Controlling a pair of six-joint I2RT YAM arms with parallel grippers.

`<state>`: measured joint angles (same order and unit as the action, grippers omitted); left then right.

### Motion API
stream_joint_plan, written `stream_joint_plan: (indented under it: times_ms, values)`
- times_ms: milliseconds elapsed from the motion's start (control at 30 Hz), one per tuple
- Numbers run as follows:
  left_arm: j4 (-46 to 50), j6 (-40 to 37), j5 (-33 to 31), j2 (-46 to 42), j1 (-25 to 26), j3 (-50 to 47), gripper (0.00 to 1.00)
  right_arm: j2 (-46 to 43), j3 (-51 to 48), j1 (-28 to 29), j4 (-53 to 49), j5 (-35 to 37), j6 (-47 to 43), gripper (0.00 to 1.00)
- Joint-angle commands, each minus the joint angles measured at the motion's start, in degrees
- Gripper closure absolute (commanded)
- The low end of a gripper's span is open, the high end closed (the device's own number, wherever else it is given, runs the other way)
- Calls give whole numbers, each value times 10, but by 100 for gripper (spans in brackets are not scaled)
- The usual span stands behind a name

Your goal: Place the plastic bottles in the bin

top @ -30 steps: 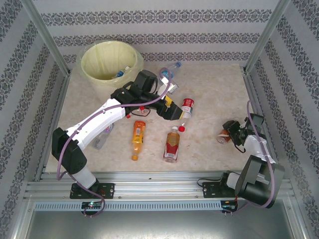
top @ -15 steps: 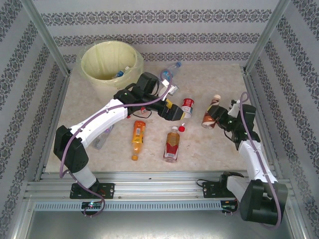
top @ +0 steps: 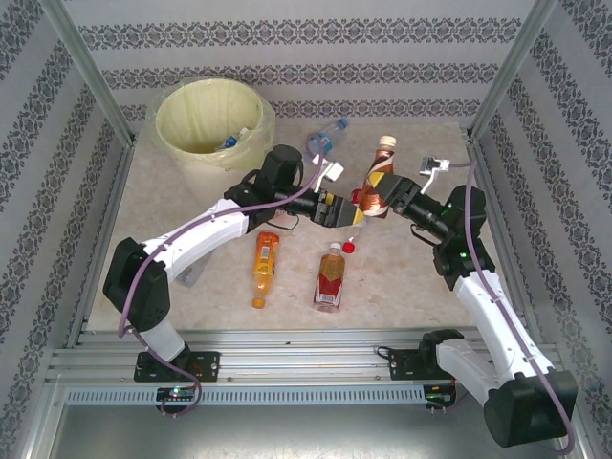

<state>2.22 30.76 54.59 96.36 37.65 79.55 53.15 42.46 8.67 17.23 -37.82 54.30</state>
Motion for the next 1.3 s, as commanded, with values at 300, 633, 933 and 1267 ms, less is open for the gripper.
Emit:
stream_joint_plan:
  times_ms: [300, 633, 933, 1267]
  values:
    - [-319, 211, 60, -25, -13, -55, 3, 19, 35, 69, 76, 31, 13, 47]
    - [-350, 222, 64, -30, -13, -62, 7, 31, 34, 77, 94, 33, 20, 49]
    - [-358, 235, 71, -22, -12, -60, 21, 41, 31, 83, 117, 33, 26, 49]
    - [-366, 243, 79, -18, -12, -58, 44, 43, 30, 85, 118, 35, 24, 49]
